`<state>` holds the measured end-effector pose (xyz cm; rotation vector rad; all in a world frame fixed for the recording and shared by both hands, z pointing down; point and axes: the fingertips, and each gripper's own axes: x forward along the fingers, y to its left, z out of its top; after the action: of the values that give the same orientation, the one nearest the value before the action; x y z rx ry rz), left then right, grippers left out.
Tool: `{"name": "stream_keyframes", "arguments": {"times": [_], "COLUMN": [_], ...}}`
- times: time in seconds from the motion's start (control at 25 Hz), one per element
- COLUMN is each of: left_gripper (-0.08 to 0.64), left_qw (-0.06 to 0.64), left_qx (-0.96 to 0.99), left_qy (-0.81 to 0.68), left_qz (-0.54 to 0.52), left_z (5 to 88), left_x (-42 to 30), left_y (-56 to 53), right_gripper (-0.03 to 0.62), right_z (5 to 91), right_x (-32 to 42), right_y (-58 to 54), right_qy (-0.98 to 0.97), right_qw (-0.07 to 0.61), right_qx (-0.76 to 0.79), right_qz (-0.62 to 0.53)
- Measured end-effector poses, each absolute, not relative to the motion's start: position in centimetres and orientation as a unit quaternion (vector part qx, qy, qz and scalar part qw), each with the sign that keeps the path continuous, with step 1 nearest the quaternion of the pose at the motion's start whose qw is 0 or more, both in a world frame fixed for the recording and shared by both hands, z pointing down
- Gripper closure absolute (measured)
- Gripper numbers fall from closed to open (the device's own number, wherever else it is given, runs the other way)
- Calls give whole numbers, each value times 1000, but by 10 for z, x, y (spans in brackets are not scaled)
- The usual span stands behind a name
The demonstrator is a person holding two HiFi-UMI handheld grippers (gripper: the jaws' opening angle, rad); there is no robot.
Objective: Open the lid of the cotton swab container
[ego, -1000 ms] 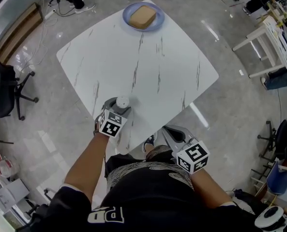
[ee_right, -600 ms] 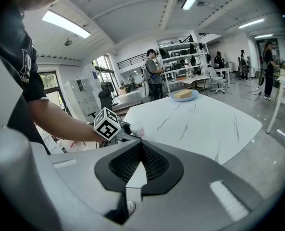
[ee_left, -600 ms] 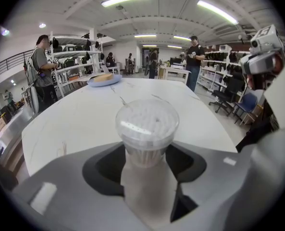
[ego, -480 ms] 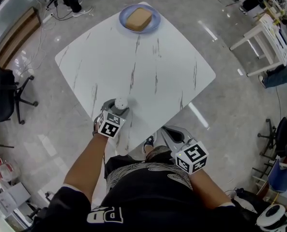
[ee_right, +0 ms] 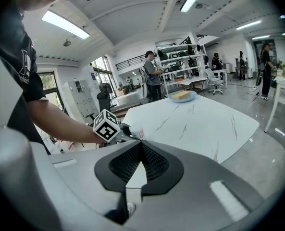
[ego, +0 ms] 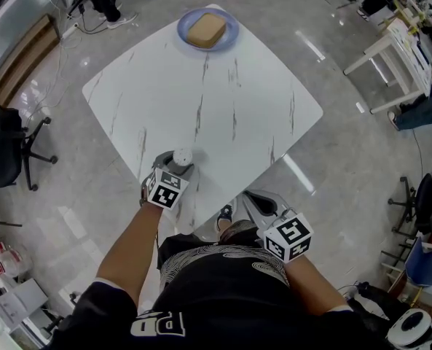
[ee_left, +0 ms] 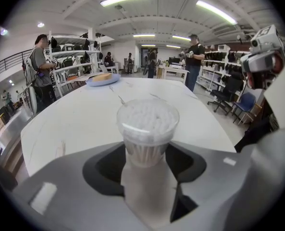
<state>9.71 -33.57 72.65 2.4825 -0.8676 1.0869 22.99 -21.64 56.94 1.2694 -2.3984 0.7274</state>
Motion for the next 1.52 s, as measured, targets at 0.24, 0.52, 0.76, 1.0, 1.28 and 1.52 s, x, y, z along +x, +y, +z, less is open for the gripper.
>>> {"name": "stream_keyframes", "arguments": {"times": [0.24,0.52,0.76,1.0,1.28,1.52], "left_gripper": [249,252,252,253,254,255], "left_qw": [144,141,141,139,132,130], "left_qx": [864,865,866,872,882,892], "left_qy": [-302,-305,-307,-302,-309,-331], "left_qz": [377,373,368,360,330,280], "left_z": [722,720,715,710,683,643], "left_x": [95,93,93,90,80,60], "left_y": [-335,-337,-336,-335,-332,-330], "right_gripper": [592,592,592,592,592,592], "right_z": [570,567,563,559,548,535], "right_x": [226,224,225,217,206,190], "right_y": [-215,-218,-215,-216,-216,-216], "right_qy": [-843,-844,-844,-846,-849,-852], "right_qw": [165,165,168,168,164,156], "right_qx": [445,445,446,444,449,453], "right_qz": [255,251,247,240,226,209]}}
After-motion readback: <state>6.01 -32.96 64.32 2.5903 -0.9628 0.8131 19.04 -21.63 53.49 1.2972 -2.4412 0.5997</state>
